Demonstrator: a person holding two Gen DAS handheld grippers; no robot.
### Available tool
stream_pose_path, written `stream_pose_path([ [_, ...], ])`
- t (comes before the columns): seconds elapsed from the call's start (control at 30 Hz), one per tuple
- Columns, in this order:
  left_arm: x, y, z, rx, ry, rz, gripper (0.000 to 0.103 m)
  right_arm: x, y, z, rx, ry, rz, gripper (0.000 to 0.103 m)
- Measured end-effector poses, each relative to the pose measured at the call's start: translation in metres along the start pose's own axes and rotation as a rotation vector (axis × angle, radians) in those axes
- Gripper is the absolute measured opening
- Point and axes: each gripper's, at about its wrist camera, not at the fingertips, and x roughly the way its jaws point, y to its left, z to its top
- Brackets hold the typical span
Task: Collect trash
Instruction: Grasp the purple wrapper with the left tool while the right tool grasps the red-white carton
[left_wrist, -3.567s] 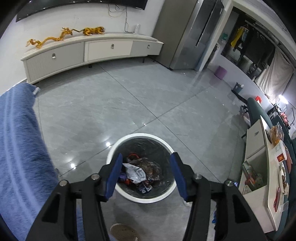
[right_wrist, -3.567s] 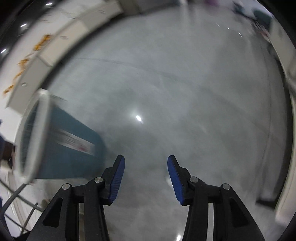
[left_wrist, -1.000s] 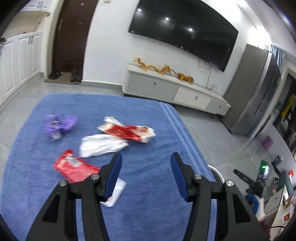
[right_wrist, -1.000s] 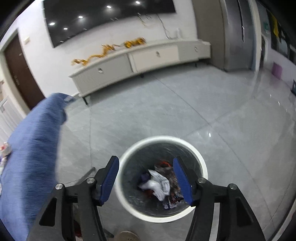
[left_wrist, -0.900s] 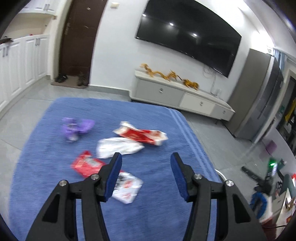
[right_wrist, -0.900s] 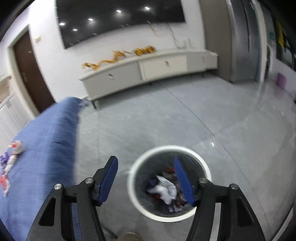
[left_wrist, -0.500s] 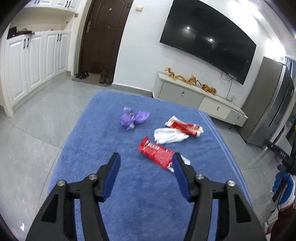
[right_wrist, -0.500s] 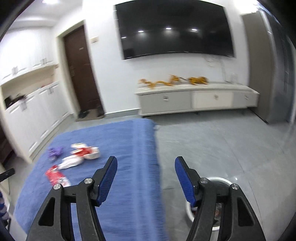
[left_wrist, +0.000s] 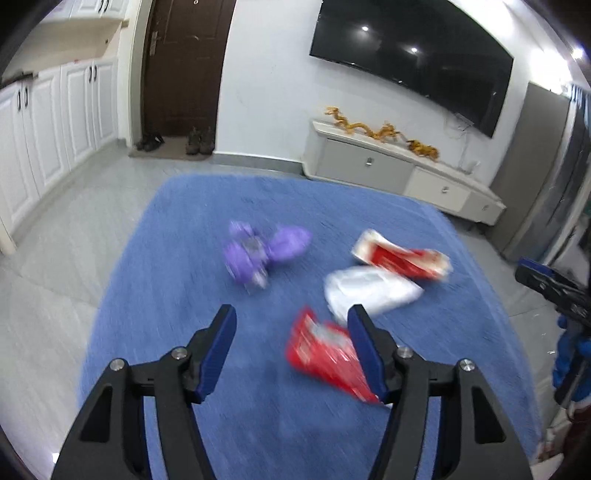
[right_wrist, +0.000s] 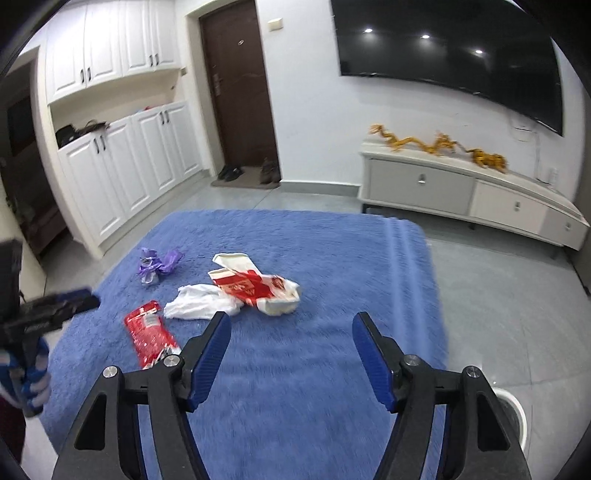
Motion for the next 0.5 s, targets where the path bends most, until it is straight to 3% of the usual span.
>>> stream_pose_path([
  [0.2, 0.061, 0.021, 0.036, 0.006, 0.025, 0.042, 0.062, 0.072, 0.011, 0.024, -0.071, 0.068, 0.042, 0.069],
  [0.5, 0.118, 0.027, 0.043, -0.002, 0.121, 0.005, 0.062, 0.148, 0.011, 0.018, -0.123, 0.194, 0.083, 0.068],
])
